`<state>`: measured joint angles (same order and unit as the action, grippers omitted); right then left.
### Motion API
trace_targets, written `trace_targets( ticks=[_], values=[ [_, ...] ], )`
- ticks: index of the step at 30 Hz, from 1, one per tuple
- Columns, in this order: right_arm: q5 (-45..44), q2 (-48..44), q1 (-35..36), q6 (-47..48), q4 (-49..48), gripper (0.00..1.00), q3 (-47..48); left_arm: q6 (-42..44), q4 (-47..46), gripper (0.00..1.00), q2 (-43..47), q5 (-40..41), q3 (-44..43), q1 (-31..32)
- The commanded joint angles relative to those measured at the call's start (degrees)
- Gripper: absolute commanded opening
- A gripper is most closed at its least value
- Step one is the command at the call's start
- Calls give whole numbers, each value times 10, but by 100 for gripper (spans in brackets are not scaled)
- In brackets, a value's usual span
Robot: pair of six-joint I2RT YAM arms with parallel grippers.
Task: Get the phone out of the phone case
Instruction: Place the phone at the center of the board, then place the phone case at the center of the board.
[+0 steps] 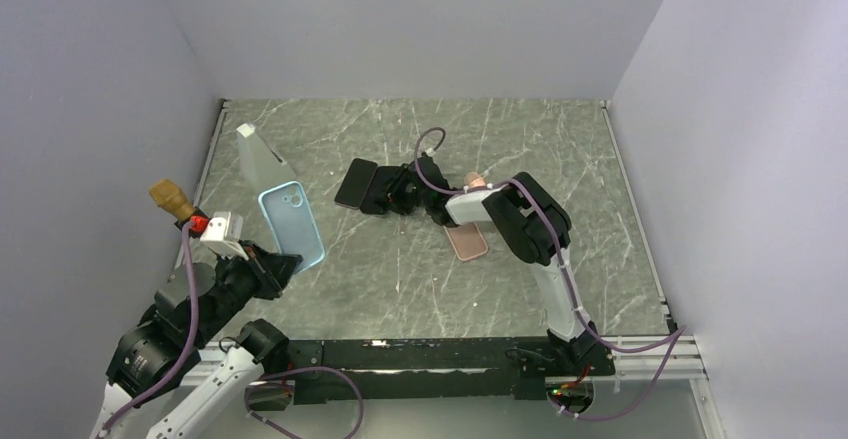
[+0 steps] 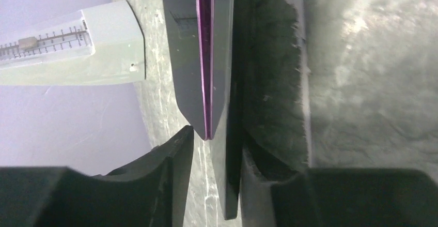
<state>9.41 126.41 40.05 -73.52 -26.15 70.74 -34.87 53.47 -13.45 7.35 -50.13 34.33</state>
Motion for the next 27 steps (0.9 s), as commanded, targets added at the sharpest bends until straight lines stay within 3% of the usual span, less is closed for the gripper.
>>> trace_targets(
  ticks=[1, 6, 8, 16, 21, 27],
  values=[
    [-12, -8, -1, 44, 53, 46, 34, 10, -21, 0, -12, -8, -13, 0],
    [-38, -43, 0, 127, 180, 71, 57, 11, -35, 0, -25, -22, -7, 0],
    [-54, -76, 2, 162, 214, 76, 46, 14, -48, 0, -34, -33, 2, 0],
    [-93, -263, 4, 325, 275, 82, -48, 11, -123, 0, -82, -103, 59, 0],
    [-163, -431, 3, 378, 346, 82, -132, -47, -188, 0, -124, -146, 114, 0],
    [-216, -612, -5, 379, 380, 82, -254, -146, -386, 0, -191, -220, 231, 1]
  ],
)
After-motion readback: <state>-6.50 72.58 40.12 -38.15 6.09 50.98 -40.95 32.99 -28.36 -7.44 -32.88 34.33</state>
